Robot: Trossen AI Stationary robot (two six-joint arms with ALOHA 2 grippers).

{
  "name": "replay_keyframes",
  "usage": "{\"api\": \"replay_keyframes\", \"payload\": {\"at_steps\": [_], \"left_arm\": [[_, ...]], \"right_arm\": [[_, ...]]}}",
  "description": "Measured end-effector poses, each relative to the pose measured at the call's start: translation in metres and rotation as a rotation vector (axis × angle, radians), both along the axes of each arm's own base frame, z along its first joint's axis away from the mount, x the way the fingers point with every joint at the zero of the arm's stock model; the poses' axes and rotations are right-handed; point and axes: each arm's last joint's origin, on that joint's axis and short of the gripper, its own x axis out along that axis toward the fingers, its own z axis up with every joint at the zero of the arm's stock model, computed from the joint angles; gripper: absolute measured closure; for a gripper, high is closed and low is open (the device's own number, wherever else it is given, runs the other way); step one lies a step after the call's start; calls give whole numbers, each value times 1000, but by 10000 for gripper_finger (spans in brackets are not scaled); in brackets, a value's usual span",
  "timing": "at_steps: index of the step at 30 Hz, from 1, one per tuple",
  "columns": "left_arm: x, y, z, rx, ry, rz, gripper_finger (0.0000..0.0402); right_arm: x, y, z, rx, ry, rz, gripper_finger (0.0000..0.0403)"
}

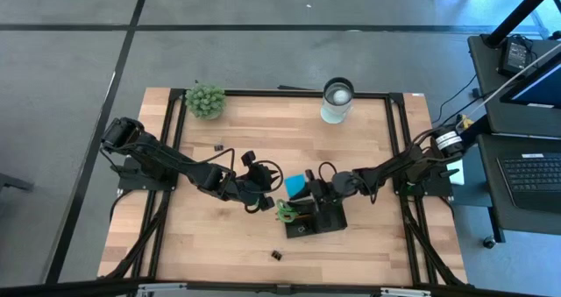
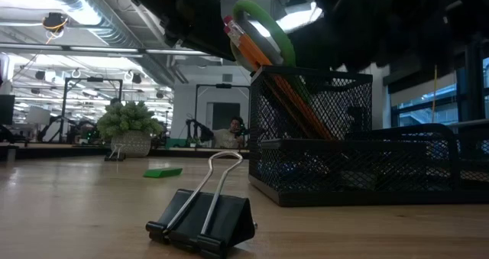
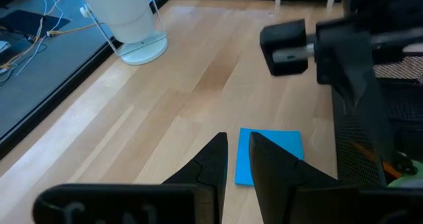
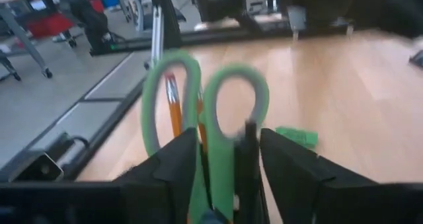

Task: Pick and place office supplies into organizer
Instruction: Put the pen into the top left slot of the desk organizer, then put the eraser into the bottom left slot of the desk organizer

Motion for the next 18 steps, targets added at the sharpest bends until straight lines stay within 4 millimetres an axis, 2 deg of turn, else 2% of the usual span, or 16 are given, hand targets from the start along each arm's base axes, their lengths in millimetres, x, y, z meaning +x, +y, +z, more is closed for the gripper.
{"api": "replay_keyframes", "payload": {"at_steps": [6, 13, 18], "left_arm": [[0, -2, 0, -30, 5, -30, 340], [-1, -7, -5, -305, 29, -118, 311], [-10, -8, -16, -475, 156, -83, 271]], "right_arm": [[-7, -10, 31, 12, -53, -25, 215], [-33, -24, 79, -61, -124, -36, 214], [-50, -33, 98, -95, -131, -57, 214]]}}
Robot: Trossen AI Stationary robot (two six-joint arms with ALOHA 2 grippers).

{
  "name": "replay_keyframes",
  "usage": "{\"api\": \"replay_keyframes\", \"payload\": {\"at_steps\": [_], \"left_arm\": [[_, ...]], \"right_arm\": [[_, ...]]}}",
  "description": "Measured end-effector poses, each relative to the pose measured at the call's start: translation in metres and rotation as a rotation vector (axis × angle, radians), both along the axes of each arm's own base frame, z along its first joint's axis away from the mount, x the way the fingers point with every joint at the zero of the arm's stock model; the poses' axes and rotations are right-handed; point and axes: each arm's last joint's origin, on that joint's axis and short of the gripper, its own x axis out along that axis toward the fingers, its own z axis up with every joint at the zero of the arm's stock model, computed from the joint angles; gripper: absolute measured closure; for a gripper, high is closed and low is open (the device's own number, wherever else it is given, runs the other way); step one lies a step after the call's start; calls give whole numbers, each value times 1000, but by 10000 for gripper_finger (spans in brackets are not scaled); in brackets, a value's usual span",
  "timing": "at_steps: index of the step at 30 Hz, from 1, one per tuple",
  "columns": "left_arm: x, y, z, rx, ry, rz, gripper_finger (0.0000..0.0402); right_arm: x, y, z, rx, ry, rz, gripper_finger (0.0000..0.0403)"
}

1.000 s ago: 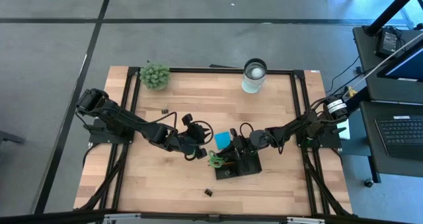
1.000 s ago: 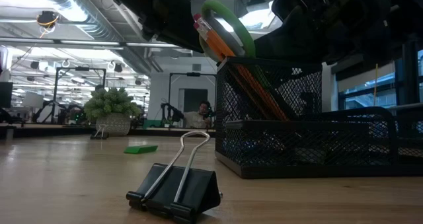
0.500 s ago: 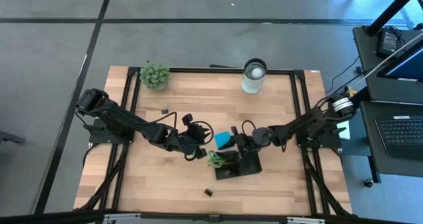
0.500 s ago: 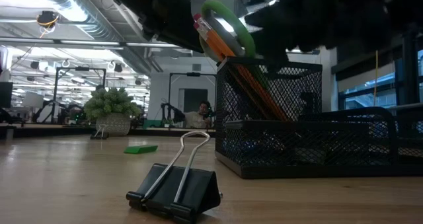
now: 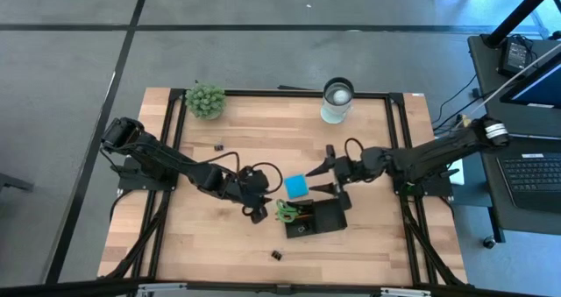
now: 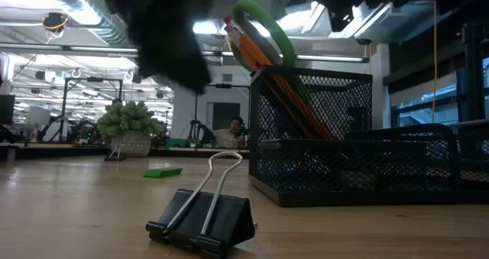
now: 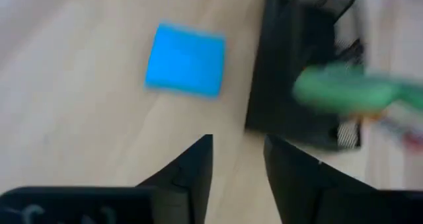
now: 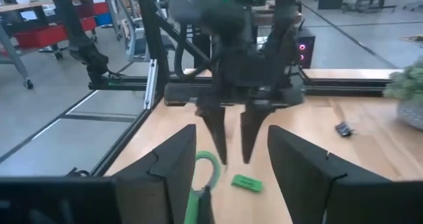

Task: Pick and place office supplies into organizer
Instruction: Put the eraser into the bottom left slot of the desk organizer

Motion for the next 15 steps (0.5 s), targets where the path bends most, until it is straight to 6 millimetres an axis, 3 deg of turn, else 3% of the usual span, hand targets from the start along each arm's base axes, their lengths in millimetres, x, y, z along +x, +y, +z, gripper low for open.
{"api": "replay_keyframes", "payload": {"at_steps": [6, 15], "left_arm": [[-12, 8, -11, -143, 151, 208, 237], [-10, 22, -12, -243, 212, 228, 238]], "right_arm": [[-8, -6, 4, -11, 26, -18, 214], [-6, -19, 0, -21, 67, -70, 214]]}}
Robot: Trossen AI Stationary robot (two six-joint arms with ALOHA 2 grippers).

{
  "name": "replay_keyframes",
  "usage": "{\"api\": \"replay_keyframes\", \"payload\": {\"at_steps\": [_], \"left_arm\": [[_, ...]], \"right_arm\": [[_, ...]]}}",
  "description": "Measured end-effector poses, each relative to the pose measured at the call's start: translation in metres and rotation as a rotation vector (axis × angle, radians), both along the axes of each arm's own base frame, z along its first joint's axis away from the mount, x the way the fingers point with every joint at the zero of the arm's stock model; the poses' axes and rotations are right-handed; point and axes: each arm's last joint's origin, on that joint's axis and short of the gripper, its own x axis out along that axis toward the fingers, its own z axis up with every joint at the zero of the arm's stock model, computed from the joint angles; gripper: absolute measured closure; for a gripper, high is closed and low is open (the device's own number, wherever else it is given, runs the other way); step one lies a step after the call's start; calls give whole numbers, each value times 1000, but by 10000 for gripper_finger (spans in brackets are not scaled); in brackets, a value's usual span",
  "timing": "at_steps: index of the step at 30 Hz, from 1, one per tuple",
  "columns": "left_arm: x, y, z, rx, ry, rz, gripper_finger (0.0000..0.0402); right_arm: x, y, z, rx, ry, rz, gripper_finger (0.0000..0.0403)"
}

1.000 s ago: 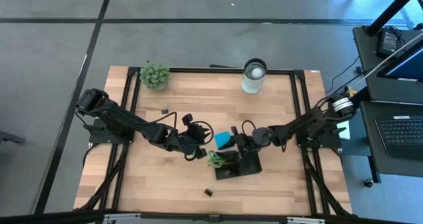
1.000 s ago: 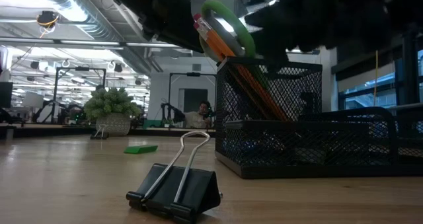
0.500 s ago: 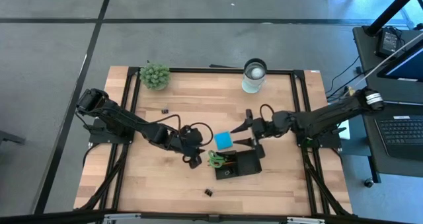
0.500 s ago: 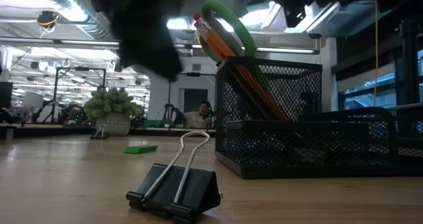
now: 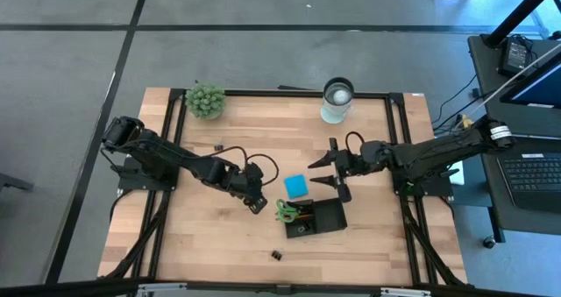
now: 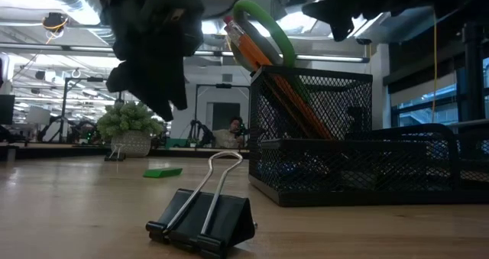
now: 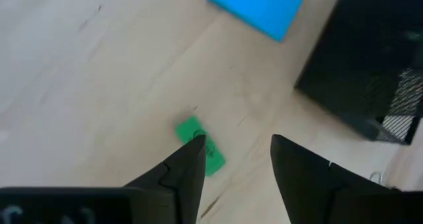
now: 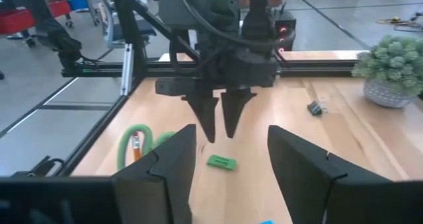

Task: Pick and place office supplies into organizer
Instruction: Put the eraser into the bottom left slot of the desk organizer

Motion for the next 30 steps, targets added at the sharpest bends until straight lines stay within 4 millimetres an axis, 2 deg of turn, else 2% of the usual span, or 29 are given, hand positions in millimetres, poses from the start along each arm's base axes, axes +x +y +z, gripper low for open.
{"api": "replay_keyframes", "payload": {"at_steps": [4, 8, 22, 26, 30], "left_arm": [[1, 7, -1, -66, 24, 4, 248], [7, 12, 2, -39, -26, -49, 257], [8, 10, 3, -9, -51, -93, 256], [3, 18, -1, -108, 36, 37, 258], [-7, 17, -8, -70, 131, 187, 256]], "right_arm": [[1, -5, 0, 0, -1, -21, 214], [1, -8, -1, -2, 15, -34, 214], [-2, -9, -11, -15, 119, -35, 214], [-2, -10, -11, -15, 119, -39, 214], [-2, -10, -11, -54, 114, -29, 214]]}}
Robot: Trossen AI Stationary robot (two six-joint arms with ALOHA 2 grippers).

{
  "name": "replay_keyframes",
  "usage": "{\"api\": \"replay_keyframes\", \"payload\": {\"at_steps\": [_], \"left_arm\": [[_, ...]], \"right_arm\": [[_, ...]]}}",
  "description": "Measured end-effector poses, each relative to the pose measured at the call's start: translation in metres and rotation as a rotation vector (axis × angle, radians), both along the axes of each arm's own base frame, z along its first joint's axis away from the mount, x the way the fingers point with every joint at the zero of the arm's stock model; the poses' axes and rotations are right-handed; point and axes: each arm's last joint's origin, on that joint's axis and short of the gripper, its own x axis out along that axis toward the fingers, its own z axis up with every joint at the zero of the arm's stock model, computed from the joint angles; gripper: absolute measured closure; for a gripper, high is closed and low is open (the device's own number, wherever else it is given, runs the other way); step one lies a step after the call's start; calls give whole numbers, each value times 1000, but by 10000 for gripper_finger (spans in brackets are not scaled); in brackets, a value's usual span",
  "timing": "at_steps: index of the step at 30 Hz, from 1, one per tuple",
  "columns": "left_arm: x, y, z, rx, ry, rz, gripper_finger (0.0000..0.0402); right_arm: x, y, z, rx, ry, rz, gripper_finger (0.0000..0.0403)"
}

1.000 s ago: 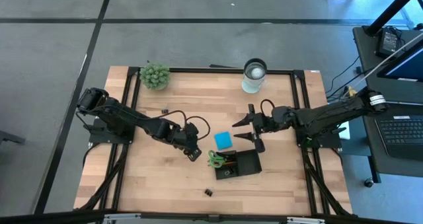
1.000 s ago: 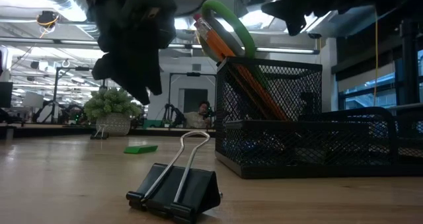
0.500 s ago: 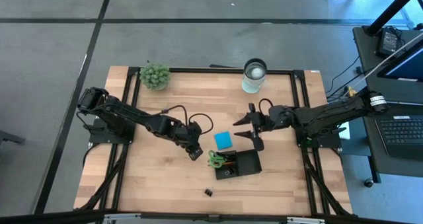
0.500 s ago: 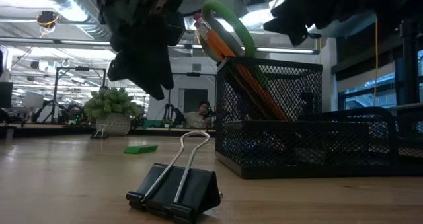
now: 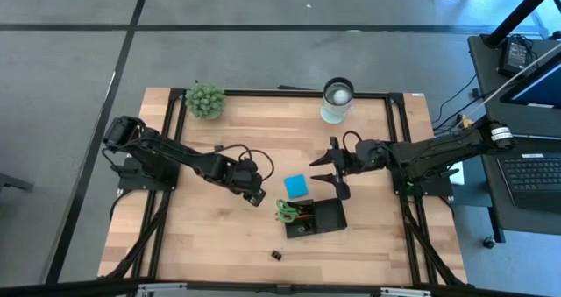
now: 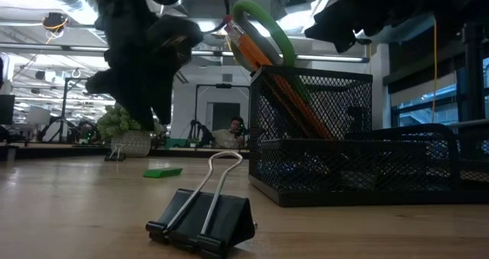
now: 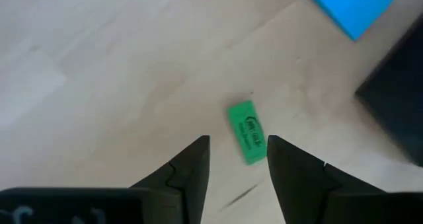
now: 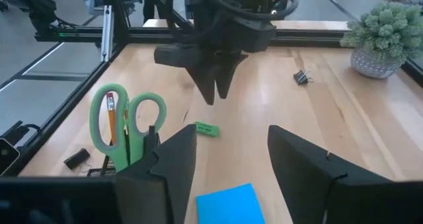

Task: Pick and place office supplies into organizer
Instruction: Put the eraser into the bottom left slot of the desk organizer

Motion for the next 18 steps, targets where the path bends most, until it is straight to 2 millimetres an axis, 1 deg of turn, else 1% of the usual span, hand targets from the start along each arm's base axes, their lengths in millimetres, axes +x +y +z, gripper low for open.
{"api": "replay_keyframes", "payload": {"at_steps": [3, 6, 9, 12, 14, 18], "left_arm": [[1, -2, 3, 15, -17, 39, 255], [11, -5, 15, 54, -70, 57, 256], [17, -6, 23, 102, -15, 48, 258], [21, -3, 22, 138, 92, 59, 256], [25, -3, 19, 138, 132, 68, 256], [38, -7, 15, 110, 99, 52, 257]], "right_arm": [[0, 0, 0, -9, -2, 2, 214], [0, -1, 0, -8, -2, -1, 214], [0, -1, 0, -8, -2, -1, 214], [0, -1, 0, -7, -1, 0, 214], [0, -1, 0, -2, 0, -2, 214], [0, -1, 0, 0, -1, -3, 214]]}}
